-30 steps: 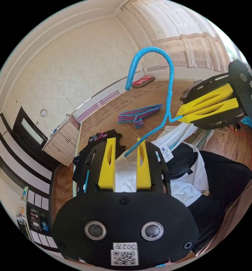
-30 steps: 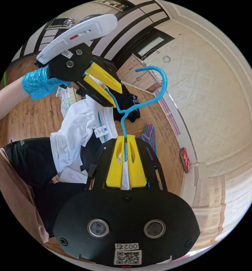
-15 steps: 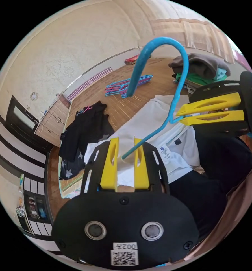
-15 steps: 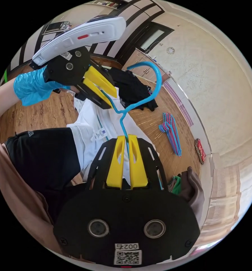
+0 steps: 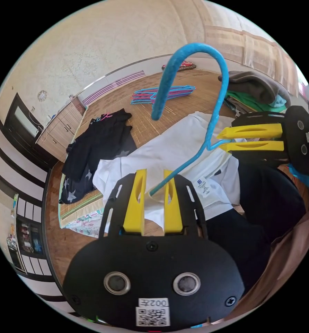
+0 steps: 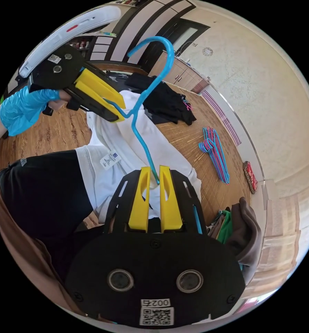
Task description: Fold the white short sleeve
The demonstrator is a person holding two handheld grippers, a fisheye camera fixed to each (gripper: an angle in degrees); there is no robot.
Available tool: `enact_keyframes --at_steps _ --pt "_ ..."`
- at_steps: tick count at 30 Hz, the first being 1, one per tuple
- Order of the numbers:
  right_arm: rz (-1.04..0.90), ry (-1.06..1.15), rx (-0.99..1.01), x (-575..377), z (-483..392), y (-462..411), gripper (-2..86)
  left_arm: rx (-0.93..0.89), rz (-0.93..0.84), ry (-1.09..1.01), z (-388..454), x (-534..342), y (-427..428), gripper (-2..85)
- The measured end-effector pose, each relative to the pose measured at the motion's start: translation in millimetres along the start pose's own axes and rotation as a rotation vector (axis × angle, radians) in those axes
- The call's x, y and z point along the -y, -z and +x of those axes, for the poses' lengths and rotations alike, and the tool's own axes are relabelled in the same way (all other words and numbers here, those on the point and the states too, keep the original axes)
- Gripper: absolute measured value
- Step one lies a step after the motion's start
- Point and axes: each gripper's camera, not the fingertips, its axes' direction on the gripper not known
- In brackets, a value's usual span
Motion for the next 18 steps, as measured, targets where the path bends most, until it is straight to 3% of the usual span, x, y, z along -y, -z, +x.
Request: enact_keyframes --at_steps 8,11,15,18 --pt "0.132 -0.099 0.1 -68 23 7 13.2 0.015 -0.001 -0.014 3 -6 20 7.4" --pt "0.19 -0.109 0.194 -99 32 13 13.7 0.033 -0.003 -0.031 6 -6 30 6.7" --pt "0.123 -0.114 0.215 -122 32 3 14.1 0.046 0.009 -0.045 7 -7 44 6.1" --pt "0.104 -0.146 0.196 -134 23 -8 10.0 0.065 0.03 -0.066 10 -8 58 5.6"
